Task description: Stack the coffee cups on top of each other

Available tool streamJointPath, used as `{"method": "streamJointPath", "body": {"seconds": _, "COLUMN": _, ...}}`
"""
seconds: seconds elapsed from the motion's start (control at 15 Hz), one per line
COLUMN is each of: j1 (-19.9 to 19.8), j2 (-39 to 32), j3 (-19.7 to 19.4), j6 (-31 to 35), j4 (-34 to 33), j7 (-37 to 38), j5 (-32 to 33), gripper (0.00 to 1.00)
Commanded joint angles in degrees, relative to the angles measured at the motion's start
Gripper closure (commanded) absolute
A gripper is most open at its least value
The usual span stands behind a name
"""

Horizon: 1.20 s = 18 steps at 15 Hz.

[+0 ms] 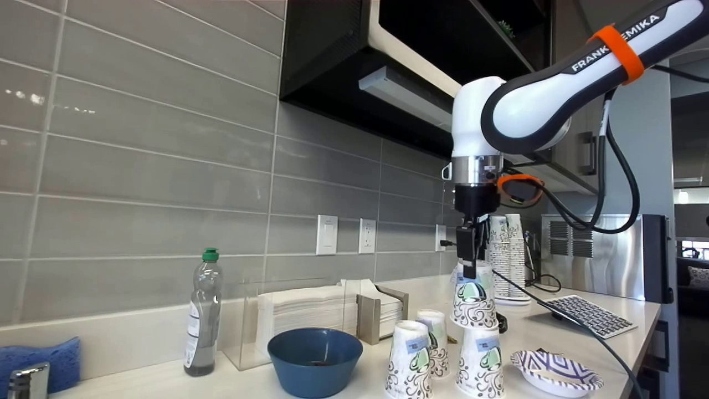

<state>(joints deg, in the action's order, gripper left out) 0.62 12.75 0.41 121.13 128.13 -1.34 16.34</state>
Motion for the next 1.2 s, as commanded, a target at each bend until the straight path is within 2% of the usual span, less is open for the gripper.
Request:
{"method": "streamJointPath", "body": {"seconds": 0.0, "j1": -0.3, "j2": 1.8, "j3": -0.1, "j6": -0.1, "j4": 2.1, "j7": -0.9, "j5": -1.1, "gripper": 0.59}}
{"method": "streamJointPath", "body": {"seconds": 0.6, "j1": -0.4, "j2": 5.7, "j3": 0.2, "j6": -0.5, "j4": 4.6, "j7": 0.2, "j5": -0.5, "gripper": 0.59}}
{"method": "streamJointPath", "body": {"seconds": 1.13, "j1": -0.5, "j2": 4.5, "j3": -0.2, "j6": 2.1, "j4": 6.2, "j7": -0.2, "j5": -0.8, "gripper": 0.59}}
